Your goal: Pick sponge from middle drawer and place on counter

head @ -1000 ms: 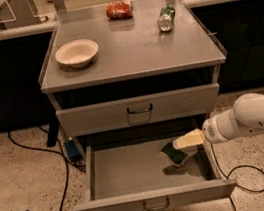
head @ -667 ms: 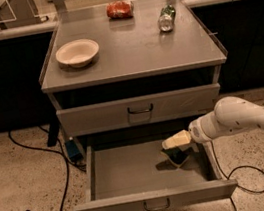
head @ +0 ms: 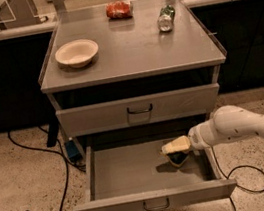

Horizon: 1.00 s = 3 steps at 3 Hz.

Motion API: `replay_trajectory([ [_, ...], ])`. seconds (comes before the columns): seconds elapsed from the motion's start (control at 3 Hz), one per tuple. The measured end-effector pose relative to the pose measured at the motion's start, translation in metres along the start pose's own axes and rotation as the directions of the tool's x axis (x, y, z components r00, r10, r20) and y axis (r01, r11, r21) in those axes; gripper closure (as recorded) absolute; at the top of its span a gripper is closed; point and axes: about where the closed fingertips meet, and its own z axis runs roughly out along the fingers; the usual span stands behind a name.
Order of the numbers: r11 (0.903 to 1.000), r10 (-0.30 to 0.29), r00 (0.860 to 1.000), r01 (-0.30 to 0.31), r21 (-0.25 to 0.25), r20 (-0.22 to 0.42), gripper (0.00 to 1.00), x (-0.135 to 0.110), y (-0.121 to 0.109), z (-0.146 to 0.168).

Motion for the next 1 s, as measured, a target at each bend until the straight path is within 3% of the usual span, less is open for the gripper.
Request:
replay_trajectory([
  [0.67, 0.9974, 0.043, 0.999, -0.042, -0.058, 0.009, 0.0, 0.013, -0.005, 0.042],
  [1.0, 0.9953, 0.045, 0.999, -0.046, -0.085, -0.008, 0.0, 0.007, -0.013, 0.083],
])
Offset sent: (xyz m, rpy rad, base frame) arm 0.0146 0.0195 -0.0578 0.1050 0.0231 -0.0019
